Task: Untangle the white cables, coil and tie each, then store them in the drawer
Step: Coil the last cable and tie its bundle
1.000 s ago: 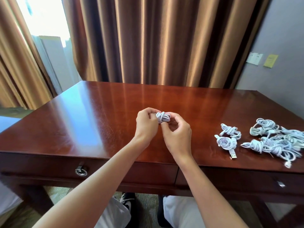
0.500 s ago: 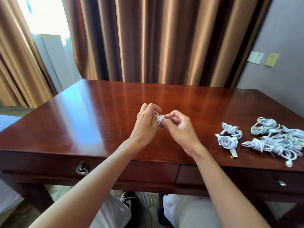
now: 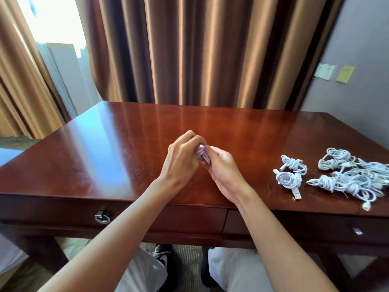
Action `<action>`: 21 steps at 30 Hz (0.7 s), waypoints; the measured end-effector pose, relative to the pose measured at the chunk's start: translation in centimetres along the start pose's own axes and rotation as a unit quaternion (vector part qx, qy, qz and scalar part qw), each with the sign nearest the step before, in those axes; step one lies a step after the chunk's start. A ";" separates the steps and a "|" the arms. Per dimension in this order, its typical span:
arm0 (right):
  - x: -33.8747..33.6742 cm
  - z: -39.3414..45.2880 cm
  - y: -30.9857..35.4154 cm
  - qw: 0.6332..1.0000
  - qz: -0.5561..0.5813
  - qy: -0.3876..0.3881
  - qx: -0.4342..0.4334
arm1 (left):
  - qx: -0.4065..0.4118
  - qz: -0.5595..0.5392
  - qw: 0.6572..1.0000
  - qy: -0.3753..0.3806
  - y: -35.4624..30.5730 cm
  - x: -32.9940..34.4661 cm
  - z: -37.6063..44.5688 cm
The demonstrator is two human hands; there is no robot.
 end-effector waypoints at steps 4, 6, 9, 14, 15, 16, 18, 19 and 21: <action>0.2 0.1 0.0 0.998 -0.048 0.016 -0.028 | 0.026 -0.026 0.999 0.000 -0.9 -0.4 0.0; -0.4 0.2 0.2 0.998 -0.040 -0.019 -0.040 | 0.031 -0.058 0.998 0.007 -0.9 -0.3 0.0; -1.3 0.2 0.3 0.997 -0.005 -0.064 -0.035 | 0.021 -0.118 0.993 0.019 -0.6 0.0 -0.2; -1.9 0.6 -0.4 0.994 0.045 -0.104 -0.006 | -0.018 -0.134 0.990 -0.040 0.0 -0.4 -0.9; -1.9 0.5 -0.5 0.993 0.051 -0.105 -0.004 | -0.031 -0.143 0.988 -0.056 0.4 -0.7 -1.0; -1.9 0.5 -0.6 0.993 0.054 -0.106 -0.003 | -0.043 -0.152 0.985 -0.066 0.7 -0.8 -1.1; -2.2 0.5 -0.7 0.992 0.062 -0.110 -0.001 | -0.070 -0.158 0.983 -0.070 1.3 -0.6 -1.3; -2.4 0.5 -0.8 0.992 0.064 -0.109 0.007 | -0.085 -0.156 0.982 -0.067 1.5 -0.4 -1.5; -2.5 0.5 -1.2 0.993 0.067 -0.092 0.032 | -0.109 -0.167 0.979 -0.051 2.0 -0.1 -1.8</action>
Point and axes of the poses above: each hand's wrist, its own z-axis towards the middle knuckle, its own x-axis out of the palm, y = z × x, the point moved 9 cm from there along z, towards the middle knuckle, and after that the axes turned 1 degree about -z, right-handed, at the moved point
